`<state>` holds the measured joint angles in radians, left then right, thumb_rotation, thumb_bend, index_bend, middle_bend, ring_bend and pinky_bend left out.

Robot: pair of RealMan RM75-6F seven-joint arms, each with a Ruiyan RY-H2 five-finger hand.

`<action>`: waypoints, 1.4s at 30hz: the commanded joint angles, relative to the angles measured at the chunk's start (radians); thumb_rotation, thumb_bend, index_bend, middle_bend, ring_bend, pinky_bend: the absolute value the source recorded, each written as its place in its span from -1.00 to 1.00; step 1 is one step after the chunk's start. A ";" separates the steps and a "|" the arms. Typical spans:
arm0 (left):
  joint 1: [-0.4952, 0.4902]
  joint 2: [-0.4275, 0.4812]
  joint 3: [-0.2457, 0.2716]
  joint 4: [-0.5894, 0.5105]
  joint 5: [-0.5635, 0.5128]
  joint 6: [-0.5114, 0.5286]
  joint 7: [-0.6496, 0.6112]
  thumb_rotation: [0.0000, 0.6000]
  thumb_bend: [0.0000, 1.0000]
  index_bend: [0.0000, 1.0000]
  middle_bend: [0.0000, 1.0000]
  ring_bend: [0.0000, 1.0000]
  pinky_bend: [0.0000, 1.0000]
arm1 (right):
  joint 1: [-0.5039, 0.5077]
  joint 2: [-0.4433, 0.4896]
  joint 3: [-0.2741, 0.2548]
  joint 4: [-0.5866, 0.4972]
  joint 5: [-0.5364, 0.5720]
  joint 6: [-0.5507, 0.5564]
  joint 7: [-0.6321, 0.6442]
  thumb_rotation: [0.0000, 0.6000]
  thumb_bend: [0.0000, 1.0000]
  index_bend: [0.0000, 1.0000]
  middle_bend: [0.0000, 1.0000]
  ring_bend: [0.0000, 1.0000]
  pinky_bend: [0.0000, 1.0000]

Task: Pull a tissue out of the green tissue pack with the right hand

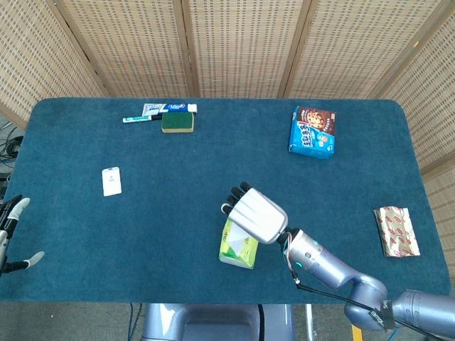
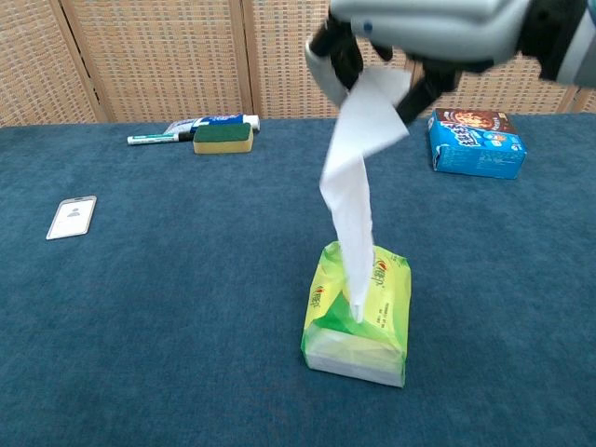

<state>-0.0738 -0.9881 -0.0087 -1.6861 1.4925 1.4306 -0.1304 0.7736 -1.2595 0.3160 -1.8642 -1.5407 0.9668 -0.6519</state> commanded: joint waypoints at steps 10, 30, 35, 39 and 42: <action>-0.007 0.007 -0.001 0.004 -0.005 -0.015 -0.022 1.00 -0.92 -1.00 -1.00 -1.00 -1.00 | 0.130 -0.242 0.178 0.307 0.263 0.172 -0.131 1.00 0.31 0.32 0.18 -0.07 0.01; -0.029 0.009 -0.005 0.012 -0.032 -0.065 -0.030 1.00 -0.91 -1.00 -1.00 -1.00 -1.00 | 0.073 -0.520 -0.160 0.761 0.210 0.106 -0.054 1.00 -1.00 -1.00 -1.00 -1.00 -0.86; -0.028 0.006 -0.001 0.011 -0.027 -0.061 -0.021 1.00 -0.91 -1.00 -1.00 -1.00 -1.00 | 0.032 -0.419 -0.137 0.560 0.203 0.179 -0.043 1.00 -1.00 -1.00 -1.00 -1.00 -0.88; -0.025 0.006 0.002 0.010 -0.019 -0.055 -0.019 1.00 -0.92 -1.00 -1.00 -1.00 -1.00 | -0.035 -0.292 -0.128 0.389 0.184 0.271 -0.005 1.00 -1.00 -1.00 -1.00 -1.00 -0.89; -0.022 0.004 0.002 0.009 -0.015 -0.045 -0.015 1.00 -0.91 -1.00 -1.00 -1.00 -1.00 | -0.107 -0.183 -0.138 0.272 0.178 0.339 0.049 1.00 -1.00 -1.00 -1.00 -1.00 -0.92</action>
<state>-0.0966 -0.9833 -0.0070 -1.6764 1.4764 1.3838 -0.1469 0.7532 -1.5666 0.1784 -1.4621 -1.3485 1.2169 -0.6601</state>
